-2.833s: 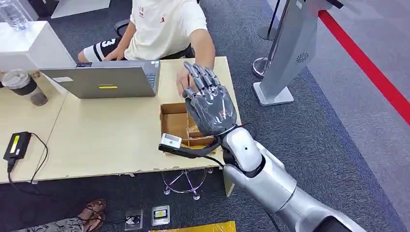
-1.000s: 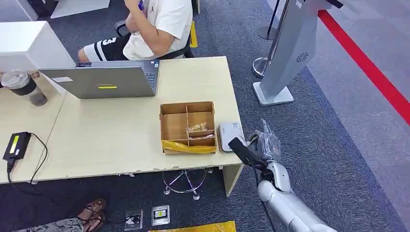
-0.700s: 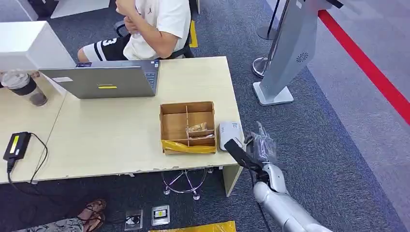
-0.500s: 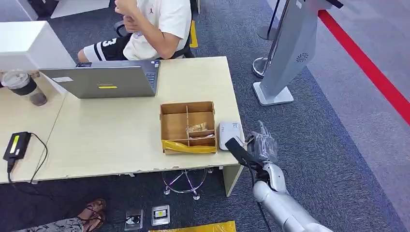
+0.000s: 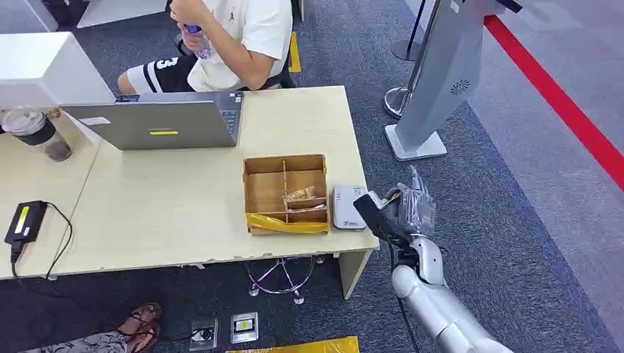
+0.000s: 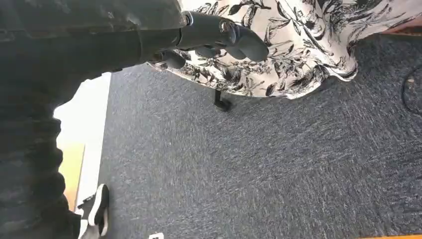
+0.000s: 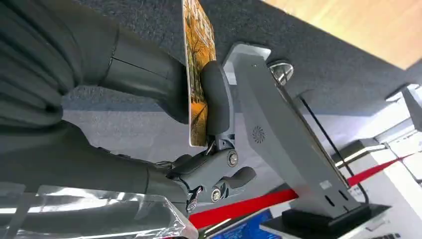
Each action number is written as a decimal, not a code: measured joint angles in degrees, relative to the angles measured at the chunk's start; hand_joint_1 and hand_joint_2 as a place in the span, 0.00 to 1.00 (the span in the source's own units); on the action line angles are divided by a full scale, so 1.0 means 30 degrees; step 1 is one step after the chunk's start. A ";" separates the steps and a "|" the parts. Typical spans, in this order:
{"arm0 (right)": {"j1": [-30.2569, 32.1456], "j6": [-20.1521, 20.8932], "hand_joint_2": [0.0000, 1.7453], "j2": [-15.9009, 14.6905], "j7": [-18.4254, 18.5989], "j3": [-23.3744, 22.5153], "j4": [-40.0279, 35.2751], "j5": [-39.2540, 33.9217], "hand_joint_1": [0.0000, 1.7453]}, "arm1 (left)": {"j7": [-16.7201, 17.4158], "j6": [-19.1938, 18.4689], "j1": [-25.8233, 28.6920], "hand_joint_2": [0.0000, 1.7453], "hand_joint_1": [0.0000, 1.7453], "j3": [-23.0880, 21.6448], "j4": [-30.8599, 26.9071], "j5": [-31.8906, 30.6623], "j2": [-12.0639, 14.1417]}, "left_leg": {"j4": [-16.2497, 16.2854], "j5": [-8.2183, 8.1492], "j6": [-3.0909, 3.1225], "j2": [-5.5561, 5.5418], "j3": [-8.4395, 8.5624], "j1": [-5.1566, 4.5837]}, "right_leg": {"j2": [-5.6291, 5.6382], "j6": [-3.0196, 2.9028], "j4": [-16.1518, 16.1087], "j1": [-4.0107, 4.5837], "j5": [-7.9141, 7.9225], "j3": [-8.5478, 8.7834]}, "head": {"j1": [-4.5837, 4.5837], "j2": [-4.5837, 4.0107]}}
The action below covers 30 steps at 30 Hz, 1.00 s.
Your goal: Pass the card to the sensor for recognition and then transmit it.
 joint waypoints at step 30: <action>0.0416 0.0808 1.00 0.1267 -0.1355 -0.0050 -0.0896 -0.0611 1.00 | -0.0765 -0.0372 -0.0026 1.00 0.00 -0.0007 0.0000 -0.0954 -0.0015 | -0.0004 0.0000 -0.0001 0.0001 -0.0003 0.0002 | 0.0007 0.0000 0.0003 0.0004 -0.0001 0.0000 | 0.0000 0.0000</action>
